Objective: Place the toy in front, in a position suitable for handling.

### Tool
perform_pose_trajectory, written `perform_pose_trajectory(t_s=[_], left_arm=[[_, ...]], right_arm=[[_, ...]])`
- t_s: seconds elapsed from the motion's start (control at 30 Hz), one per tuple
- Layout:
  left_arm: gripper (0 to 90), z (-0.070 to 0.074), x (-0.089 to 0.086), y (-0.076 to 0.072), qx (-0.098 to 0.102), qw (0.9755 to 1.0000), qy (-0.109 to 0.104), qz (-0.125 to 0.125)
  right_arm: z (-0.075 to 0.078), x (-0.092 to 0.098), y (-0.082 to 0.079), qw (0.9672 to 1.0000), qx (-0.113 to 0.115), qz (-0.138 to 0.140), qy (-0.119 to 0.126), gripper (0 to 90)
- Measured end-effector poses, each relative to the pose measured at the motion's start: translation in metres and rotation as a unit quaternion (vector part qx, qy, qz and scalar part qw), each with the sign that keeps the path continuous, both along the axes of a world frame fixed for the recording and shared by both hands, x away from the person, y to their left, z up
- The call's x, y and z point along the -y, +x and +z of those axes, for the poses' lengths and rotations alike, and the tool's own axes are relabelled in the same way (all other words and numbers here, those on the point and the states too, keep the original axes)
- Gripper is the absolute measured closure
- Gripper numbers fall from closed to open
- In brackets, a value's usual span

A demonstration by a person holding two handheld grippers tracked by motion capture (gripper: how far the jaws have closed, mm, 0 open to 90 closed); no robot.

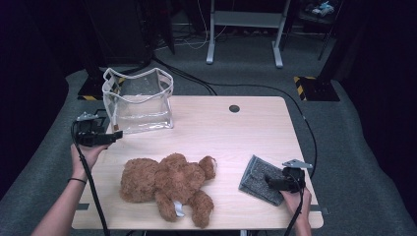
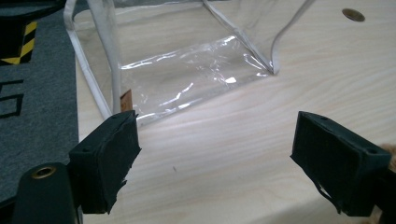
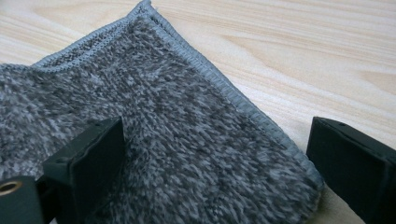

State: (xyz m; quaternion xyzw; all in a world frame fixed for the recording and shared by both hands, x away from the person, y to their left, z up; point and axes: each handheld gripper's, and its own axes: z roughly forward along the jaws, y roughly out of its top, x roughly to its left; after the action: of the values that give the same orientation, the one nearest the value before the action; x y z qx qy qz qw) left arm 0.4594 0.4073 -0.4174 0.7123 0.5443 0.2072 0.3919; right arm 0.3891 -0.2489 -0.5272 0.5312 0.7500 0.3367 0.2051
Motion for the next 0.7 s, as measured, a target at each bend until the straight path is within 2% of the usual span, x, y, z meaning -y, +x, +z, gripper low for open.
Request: perform_pose_trajectory(t_s=[0.1,0.17,0.2,0.37,0.53,0.7], left_arm=[[12.4,-0.001,0.000,-0.011,-0.004,0.9999,-0.003,-0.010],[11.4,-0.003,0.000,-0.019,0.002,0.9999,-0.004,-0.014],[10.7,-0.001,0.000,-0.023,-0.001,0.9998,-0.004,-0.020],[5.9,-0.002,0.002,-0.042,0.007,0.9993,-0.008,-0.035],[4.1,-0.004,0.006,-0.059,0.002,0.9987,-0.007,-0.051],[3.6,-0.003,0.010,-0.074,0.003,0.9979,-0.014,-0.063]], right_arm=[[0.002,0.001,-0.001,1.0000,-0.002,-0.003,-0.001,4.1],[0.006,0.001,-0.003,1.0000,0.002,-0.001,-0.003,4.0],[0.009,0.000,-0.004,1.0000,0.003,-0.004,-0.007,4.0],[0.028,-0.007,-0.008,0.9999,0.013,0.004,0.005,4.4],[0.043,-0.029,-0.009,0.9994,0.014,0.031,0.006,5.5],[0.056,-0.059,-0.005,0.9974,0.016,0.070,0.007,6.2]])
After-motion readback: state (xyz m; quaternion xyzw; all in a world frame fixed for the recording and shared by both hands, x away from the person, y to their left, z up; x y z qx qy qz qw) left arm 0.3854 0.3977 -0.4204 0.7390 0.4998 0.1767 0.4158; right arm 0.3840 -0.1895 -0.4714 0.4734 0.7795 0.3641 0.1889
